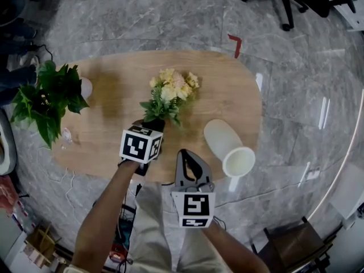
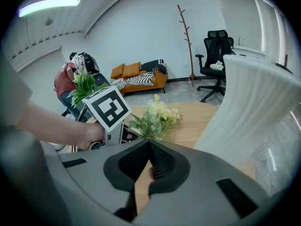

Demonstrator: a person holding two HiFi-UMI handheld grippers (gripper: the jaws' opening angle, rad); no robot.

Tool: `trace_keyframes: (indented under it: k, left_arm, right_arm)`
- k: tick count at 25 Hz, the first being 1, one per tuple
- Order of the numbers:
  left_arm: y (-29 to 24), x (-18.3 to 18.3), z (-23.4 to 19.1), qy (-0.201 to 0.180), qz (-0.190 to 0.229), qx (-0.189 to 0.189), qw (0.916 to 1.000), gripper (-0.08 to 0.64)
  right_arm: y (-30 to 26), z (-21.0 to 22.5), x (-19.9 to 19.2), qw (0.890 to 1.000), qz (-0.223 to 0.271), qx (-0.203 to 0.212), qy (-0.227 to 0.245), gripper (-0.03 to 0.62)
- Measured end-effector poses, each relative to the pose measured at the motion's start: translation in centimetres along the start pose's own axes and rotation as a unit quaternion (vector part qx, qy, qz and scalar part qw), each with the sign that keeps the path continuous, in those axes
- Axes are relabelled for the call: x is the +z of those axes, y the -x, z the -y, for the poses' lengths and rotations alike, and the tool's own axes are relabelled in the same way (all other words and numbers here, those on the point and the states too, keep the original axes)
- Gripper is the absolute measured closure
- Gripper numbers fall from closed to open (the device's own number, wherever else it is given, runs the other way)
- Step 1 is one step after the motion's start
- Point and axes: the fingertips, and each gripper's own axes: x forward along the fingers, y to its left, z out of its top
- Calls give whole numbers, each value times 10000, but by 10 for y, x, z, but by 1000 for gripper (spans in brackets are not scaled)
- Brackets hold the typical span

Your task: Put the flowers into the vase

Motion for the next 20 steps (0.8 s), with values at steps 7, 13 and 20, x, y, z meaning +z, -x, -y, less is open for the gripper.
trace_keyframes:
  k: [7,13,20]
  left_arm:
    - [23,-5,9,81,84,-178,9998,526]
    - [44,-7,18,133,181,-314,9993,528]
    - [70,1,27,259,468,-442,9976,528]
  right_arm:
    - [14,-7,6,9999,116,-67,29,591]
    - [31,-15,15,9997,215,-94,-41,591]
    - [44,-18,17,9997,203,-74,130,591]
